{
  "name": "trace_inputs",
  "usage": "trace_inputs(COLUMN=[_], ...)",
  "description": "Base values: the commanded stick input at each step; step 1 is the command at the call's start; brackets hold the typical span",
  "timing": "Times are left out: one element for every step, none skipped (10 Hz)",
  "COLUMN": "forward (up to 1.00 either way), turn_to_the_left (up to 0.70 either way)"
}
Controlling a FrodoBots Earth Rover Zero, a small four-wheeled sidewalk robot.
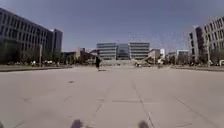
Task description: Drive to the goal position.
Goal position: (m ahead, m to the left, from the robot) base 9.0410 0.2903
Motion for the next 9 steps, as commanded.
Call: trace_inputs(forward=[1.0,1.0,1.0,1.0,1.0,1.0,1.0,1.0,1.0], turn_to_the_left=[0.0,0.0,0.0,0.0,0.0,0.0,0.0,0.0,0.0])
